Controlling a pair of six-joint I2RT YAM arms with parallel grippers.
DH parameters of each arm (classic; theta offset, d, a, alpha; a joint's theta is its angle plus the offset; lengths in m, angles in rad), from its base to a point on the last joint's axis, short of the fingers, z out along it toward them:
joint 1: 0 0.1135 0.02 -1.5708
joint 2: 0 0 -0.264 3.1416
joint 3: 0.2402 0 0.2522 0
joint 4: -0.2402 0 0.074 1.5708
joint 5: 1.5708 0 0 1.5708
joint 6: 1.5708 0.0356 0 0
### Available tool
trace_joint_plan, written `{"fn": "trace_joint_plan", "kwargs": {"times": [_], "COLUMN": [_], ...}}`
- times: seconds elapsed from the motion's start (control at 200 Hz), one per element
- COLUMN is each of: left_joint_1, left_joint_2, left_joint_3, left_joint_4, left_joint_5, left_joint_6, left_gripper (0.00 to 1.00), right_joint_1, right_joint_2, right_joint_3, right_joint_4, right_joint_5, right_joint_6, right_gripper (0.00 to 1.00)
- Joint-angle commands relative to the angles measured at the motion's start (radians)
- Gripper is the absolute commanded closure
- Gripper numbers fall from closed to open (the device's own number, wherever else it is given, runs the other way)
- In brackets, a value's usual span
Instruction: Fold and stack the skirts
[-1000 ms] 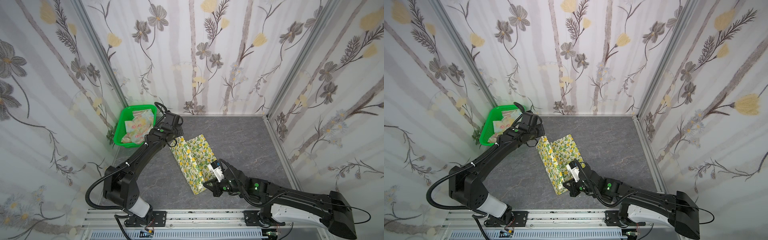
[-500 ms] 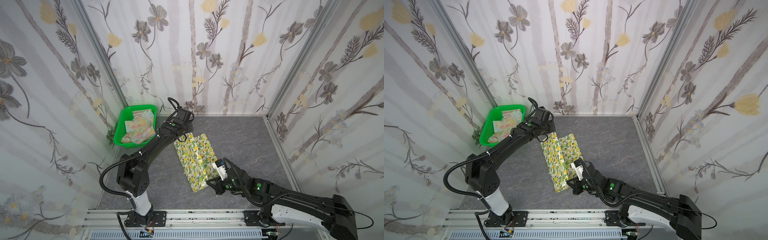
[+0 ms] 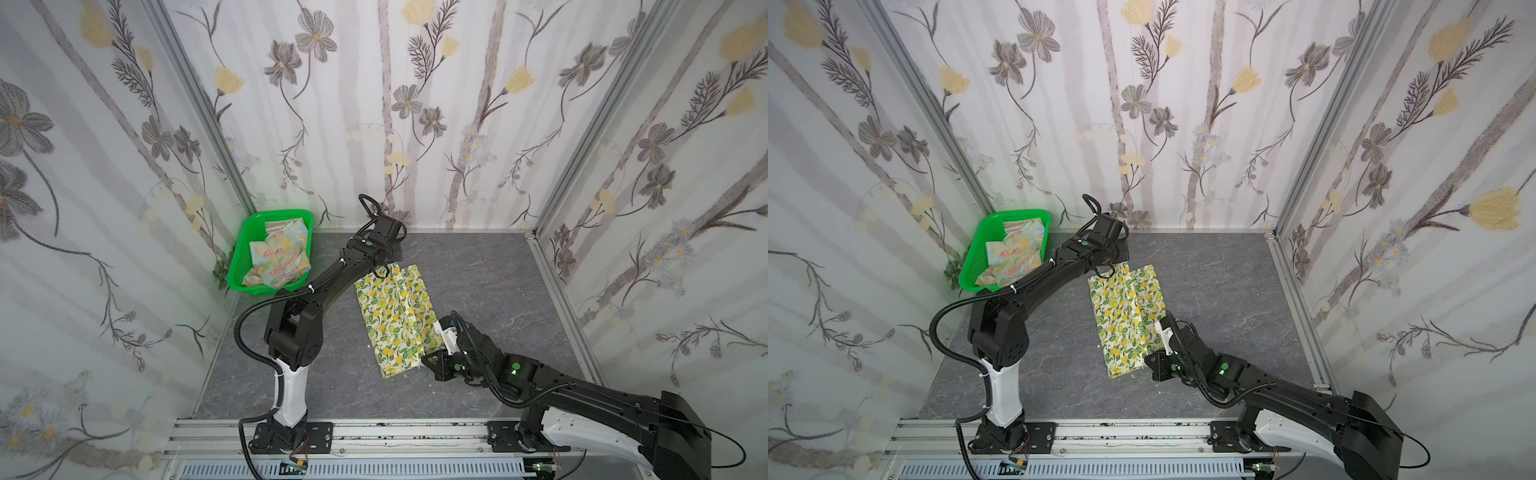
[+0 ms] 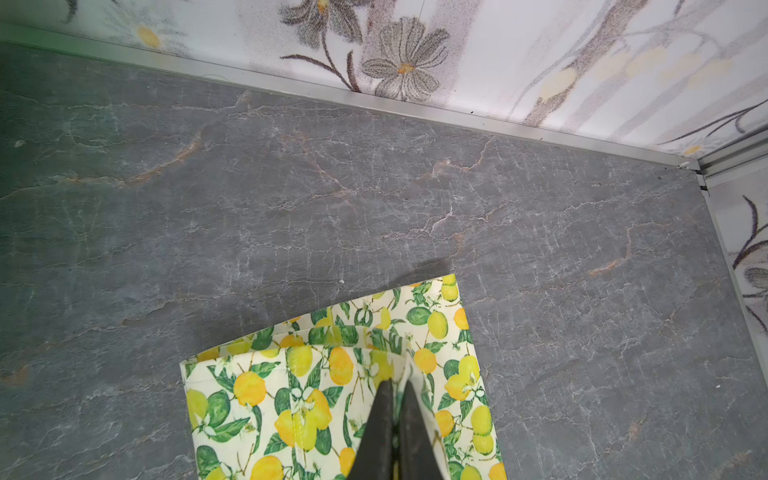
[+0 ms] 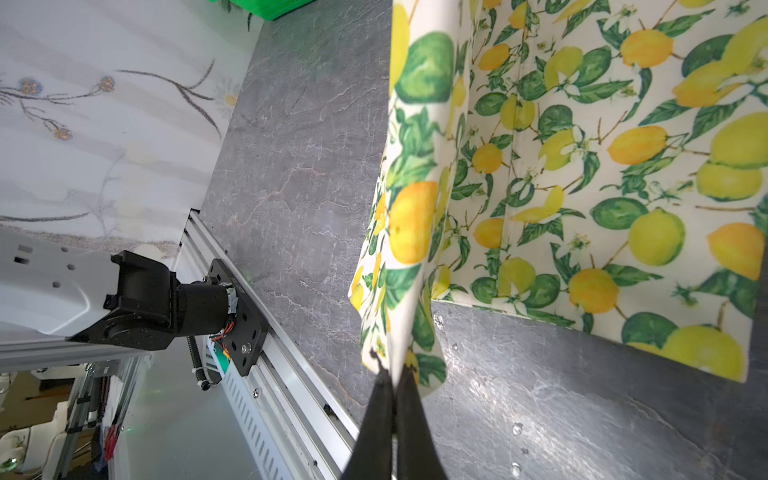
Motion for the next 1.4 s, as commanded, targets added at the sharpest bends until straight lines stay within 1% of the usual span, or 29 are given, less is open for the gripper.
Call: {"fn": "trace_joint_plan", "kwargs": {"times": [0.0,0.285,0.64,1.049,1.089,1.174,1.199,1.214,1.219,1.224,1.254,1.269,1.284,1.299,1.314,1.334,1.364,1.394], "left_joint_1": [0.003,0.003,0.000,-0.002,-0.002,-0.002,-0.002,-0.002,-0.002,-0.002,-0.002,-0.002,-0.002,-0.002,-0.002,-0.002,-0.002,-0.002], "left_joint_2": [0.034,0.096,0.179,0.223,0.230,0.254,0.263,0.270,0.271,0.273,0.283,0.287,0.292,0.294,0.297,0.302,0.306,0.309], "left_joint_3": [0.039,0.093,0.191,0.220,0.226,0.249,0.257,0.264,0.266,0.267,0.277,0.281,0.285,0.288,0.291,0.296,0.300,0.303], "left_joint_4": [0.107,0.107,0.107,0.107,0.107,0.107,0.107,0.107,0.107,0.107,0.108,0.108,0.108,0.109,0.110,0.111,0.111,0.113], "left_joint_5": [-0.117,-0.156,-0.143,-0.160,-0.157,-0.137,-0.129,-0.125,-0.123,-0.122,-0.111,-0.106,-0.102,-0.097,-0.094,-0.092,-0.091,-0.089], "left_joint_6": [0.008,0.008,0.001,0.018,0.019,0.021,0.023,0.024,0.024,0.023,0.020,0.018,0.017,0.015,0.015,0.015,0.017,0.020], "left_gripper": [1.00,1.00,1.00,1.00,1.00,1.00,1.00,1.00,0.98,0.95,0.66,0.54,0.44,0.37,0.32,0.29,0.27,0.25], "right_joint_1": [-0.005,-0.050,-0.086,-0.108,-0.111,-0.121,-0.124,-0.128,-0.129,-0.129,-0.134,-0.139,-0.141,-0.144,-0.148,-0.151,-0.152,-0.153], "right_joint_2": [0.028,0.073,0.104,0.159,0.162,0.160,0.157,0.156,0.156,0.155,0.150,0.148,0.145,0.141,0.137,0.130,0.122,0.110], "right_joint_3": [0.001,0.016,0.019,0.007,0.006,0.002,0.002,0.003,0.004,0.005,0.004,0.005,0.003,0.003,0.002,0.001,0.001,0.002], "right_joint_4": [-0.060,-0.072,-0.079,-0.081,-0.081,-0.081,-0.082,-0.082,-0.083,-0.083,-0.085,-0.087,-0.088,-0.090,-0.092,-0.095,-0.101,-0.114], "right_joint_5": [-0.080,-0.081,-0.080,-0.052,-0.047,-0.036,-0.029,-0.027,-0.026,-0.026,-0.018,-0.016,-0.013,-0.010,-0.007,-0.004,0.003,0.012], "right_joint_6": [0.019,0.039,0.038,0.039,0.041,0.041,0.043,0.042,0.042,0.042,0.044,0.045,0.046,0.047,0.049,0.050,0.051,0.053], "right_gripper": [1.00,1.00,1.00,1.00,0.95,0.90,0.86,0.81,0.79,0.77,0.73,0.72,0.71,0.70,0.69,0.66,0.62,0.61]}}
